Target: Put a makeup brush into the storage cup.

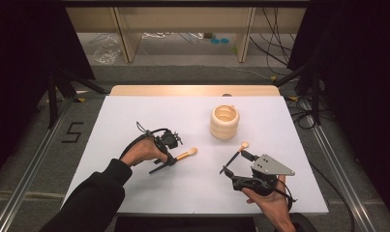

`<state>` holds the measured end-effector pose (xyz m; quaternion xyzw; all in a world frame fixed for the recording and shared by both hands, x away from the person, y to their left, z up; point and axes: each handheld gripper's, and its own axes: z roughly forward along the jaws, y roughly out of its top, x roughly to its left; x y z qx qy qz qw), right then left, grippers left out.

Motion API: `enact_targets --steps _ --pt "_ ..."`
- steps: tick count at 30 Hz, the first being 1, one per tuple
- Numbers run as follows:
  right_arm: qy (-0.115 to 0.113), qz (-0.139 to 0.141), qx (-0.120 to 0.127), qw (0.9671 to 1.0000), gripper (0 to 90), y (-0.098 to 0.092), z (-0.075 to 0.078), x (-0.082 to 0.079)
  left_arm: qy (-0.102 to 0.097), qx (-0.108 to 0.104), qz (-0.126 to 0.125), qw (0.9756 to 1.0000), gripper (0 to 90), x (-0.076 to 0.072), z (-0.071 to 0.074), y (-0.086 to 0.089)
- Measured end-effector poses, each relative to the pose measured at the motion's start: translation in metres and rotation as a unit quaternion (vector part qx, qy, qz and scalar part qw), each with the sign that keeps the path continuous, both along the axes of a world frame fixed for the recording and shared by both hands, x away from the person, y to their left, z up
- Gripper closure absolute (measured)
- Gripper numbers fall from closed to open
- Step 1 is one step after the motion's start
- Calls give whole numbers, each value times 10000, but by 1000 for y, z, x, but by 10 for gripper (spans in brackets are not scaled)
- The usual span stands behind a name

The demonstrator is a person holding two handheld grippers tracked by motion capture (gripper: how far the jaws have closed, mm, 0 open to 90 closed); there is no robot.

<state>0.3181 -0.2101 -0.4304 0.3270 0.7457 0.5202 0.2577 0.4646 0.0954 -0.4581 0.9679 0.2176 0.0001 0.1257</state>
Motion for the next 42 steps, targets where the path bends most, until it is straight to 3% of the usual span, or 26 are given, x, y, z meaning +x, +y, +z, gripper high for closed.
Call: enact_targets --steps 2,8,26,33,39,40,41,42 --pt "2 1 -2 10000 215 0 0 0 6 -7 8 10000 763 1 0 0" --pt "4 4 -3 10000 217 0 0 0 8 237 -79 9997 778 1 1 -6" --pt "6 6 -1 10000 221 0 0 0 -30 434 -370 9984 788 1 2 -11" --pt "-3 0 11 10000 222 0 0 0 -135 194 -295 9993 789 2 9 -4" --pt "-26 -32 42 10000 223 0 -1 0 -250 -183 -96 9995 789 3 18 5" --pt "6 -4 20 10000 223 0 0 0 -290 -361 47 9989 789 1 19 5" --pt "4 5 31 10000 223 0 0 0 -286 -323 -38 9991 789 2 21 7" --pt "11 10 37 10000 223 0 0 0 -293 -475 86 9984 789 0 22 7"
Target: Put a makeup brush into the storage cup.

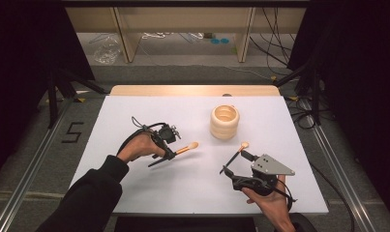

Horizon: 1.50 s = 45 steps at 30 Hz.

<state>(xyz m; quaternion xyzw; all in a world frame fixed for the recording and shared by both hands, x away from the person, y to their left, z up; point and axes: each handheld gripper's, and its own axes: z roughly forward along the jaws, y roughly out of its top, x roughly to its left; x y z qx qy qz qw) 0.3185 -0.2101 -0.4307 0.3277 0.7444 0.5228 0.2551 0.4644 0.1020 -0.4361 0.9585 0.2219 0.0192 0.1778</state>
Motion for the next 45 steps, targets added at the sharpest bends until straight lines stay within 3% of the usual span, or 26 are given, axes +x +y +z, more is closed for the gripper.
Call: enact_targets --steps 1,5,7,8,9,10,11,12,16,17,18,20,23,24,26,27,28,31,32,33,37,38,39,42,43,45 --pt "100 1 26 9999 223 1 0 -1 60 -61 78 9999 789 -2 2 1" --pt "42 -64 86 9999 223 -1 0 0 21 -398 257 9989 788 -6 9 4" --pt "135 -83 146 9998 223 -1 -1 0 -78 -535 235 9983 789 -7 13 5" --pt "131 -77 165 9997 223 -1 -1 0 -233 -567 80 9981 788 -6 15 5" --pt "32 -101 142 9998 223 -2 -1 1 -234 -668 149 9974 788 -8 16 5" --pt "134 -110 175 9997 223 -2 -1 0 -294 -716 142 9969 788 -9 18 6" --pt "193 -82 164 9996 223 -3 -1 0 -314 -905 297 9950 788 -12 18 5" --pt "145 -109 192 9997 224 -3 -1 1 -382 -979 294 9940 788 -13 19 5" --pt "311 -73 409 9987 225 -4 -2 1 -438 -1169 256 9918 788 -17 25 8" --pt "308 -137 367 9988 226 -4 -1 1 -417 -1399 387 9885 788 -20 25 7" --pt "284 -135 411 9987 226 -4 -2 1 -453 -1341 242 9896 788 -20 28 9" --pt "285 -82 514 9982 227 -3 -3 2 -494 -1520 251 9868 789 -25 31 8" --pt "350 -118 529 9979 226 -4 -2 2 -516 -1862 374 9805 788 -33 34 7" --pt "357 -75 637 9973 224 -3 -3 3 -552 -1994 425 9774 788 -36 34 5" --pt "571 -12 935 9940 220 -4 -4 4 -605 -2064 415 9757 788 -41 36 3" --pt "607 12 979 9933 220 -3 -4 4 -611 -2172 444 9732 788 -43 36 1" --pt "645 10 1040 9925 220 -2 -4 5 -652 -2202 457 9722 788 -45 37 -1" --pt "684 34 1057 9920 224 -1 -2 6 -681 -2307 427 9697 788 -51 39 -4" --pt "584 56 1198 9911 225 1 -3 8 -677 -2355 448 9685 788 -53 39 -5" --pt "640 80 1229 9903 229 1 -2 8 -675 -2401 371 9677 788 -54 40 -6" --pt "608 222 1458 9872 246 6 1 9 -809 -2611 504 9606 788 -60 42 -8" --pt "595 233 1396 9881 253 6 2 9 -833 -2652 529 9591 789 -62 42 -8" --pt "566 291 1475 9870 259 8 3 9 -850 -2670 545 9584 788 -63 42 -8" --pt "622 373 1439 9869 269 11 5 11 -895 -2868 611 9518 788 -66 40 -6" --pt "509 375 1514 9864 273 14 4 14 -946 -2899 620 9504 788 -68 39 -5" --pt "528 423 1643 9841 274 20 5 16 -926 -3016 673 9465 788 -70 37 -3"
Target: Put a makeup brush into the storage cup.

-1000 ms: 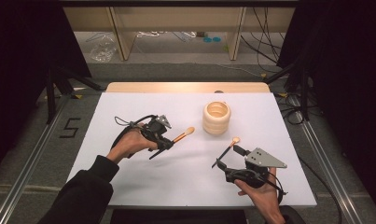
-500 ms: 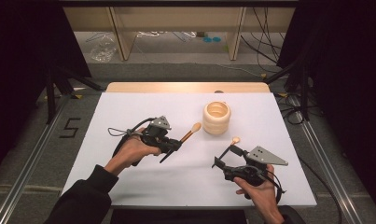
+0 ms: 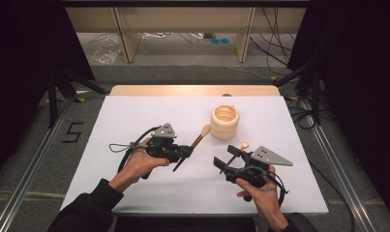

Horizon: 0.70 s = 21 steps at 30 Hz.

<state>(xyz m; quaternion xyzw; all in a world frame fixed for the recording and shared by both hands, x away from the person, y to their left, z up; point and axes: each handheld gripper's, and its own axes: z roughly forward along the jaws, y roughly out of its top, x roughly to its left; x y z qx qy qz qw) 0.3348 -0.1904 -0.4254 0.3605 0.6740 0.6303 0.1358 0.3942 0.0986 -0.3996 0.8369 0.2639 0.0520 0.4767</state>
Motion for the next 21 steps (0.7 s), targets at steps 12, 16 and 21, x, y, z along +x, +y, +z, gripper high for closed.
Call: enact_targets --steps 12,16,21 --pt "45 401 204 9990 380 28 5 21 -99 -419 115 9990 788 -11 0 7" --pt "38 527 243 9983 412 37 6 27 -151 -370 54 9992 788 -12 -1 7" --pt "118 625 361 9973 473 41 6 32 -139 -400 30 9991 788 -13 -2 6"
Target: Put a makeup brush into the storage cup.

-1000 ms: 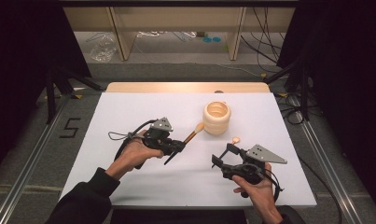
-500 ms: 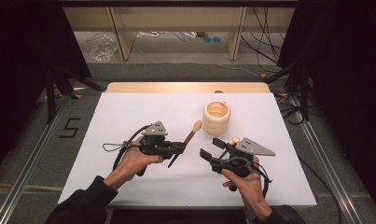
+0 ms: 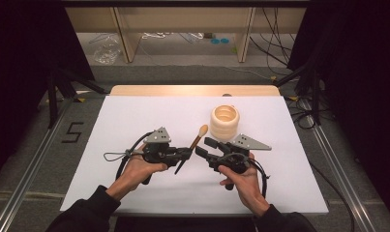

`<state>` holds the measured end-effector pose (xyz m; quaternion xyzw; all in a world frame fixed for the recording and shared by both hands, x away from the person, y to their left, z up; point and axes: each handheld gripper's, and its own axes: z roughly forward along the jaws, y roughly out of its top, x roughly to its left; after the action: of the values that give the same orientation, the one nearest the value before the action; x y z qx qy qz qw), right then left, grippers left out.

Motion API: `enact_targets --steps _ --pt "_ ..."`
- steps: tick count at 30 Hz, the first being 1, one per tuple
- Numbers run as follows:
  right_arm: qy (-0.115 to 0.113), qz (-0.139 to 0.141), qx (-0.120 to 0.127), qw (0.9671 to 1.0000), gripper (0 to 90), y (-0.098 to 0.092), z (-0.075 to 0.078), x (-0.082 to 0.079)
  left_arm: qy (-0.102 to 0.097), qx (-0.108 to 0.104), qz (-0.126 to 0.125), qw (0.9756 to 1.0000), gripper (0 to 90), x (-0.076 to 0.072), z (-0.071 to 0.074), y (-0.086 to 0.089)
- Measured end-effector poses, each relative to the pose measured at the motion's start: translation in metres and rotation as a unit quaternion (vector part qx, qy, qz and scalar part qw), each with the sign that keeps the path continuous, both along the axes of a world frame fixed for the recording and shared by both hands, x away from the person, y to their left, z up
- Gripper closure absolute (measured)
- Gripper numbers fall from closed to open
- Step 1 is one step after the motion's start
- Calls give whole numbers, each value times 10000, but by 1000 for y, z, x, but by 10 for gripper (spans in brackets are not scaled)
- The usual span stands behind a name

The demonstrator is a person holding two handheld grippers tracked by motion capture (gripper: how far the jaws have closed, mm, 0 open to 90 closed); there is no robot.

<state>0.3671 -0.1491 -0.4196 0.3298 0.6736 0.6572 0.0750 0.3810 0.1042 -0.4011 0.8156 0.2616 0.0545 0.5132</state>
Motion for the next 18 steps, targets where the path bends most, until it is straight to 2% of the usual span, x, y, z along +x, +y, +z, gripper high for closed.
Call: enact_targets --steps 1,4,7,8,13,17,18 --pt "57 6 5 10000 486 0 0 0 43 1 50 10000 788 -1 0 -1" --pt "78 55 15 10000 523 2 0 3 -3 -59 26 10000 788 -2 2 -2" --pt "29 111 25 9999 553 4 0 5 -28 -97 55 9999 788 -3 2 -3" --pt "-4 119 35 9999 560 5 -1 6 -52 -50 -5 10000 788 -3 3 -2" --pt "23 214 154 9997 611 7 1 7 -96 -81 -19 9999 788 -5 5 -4" --pt "77 220 162 9996 667 7 1 8 -46 -129 14 9999 788 -6 5 -5" --pt "85 236 235 9994 677 7 0 9 -63 -146 -9 9999 788 -6 5 -5"
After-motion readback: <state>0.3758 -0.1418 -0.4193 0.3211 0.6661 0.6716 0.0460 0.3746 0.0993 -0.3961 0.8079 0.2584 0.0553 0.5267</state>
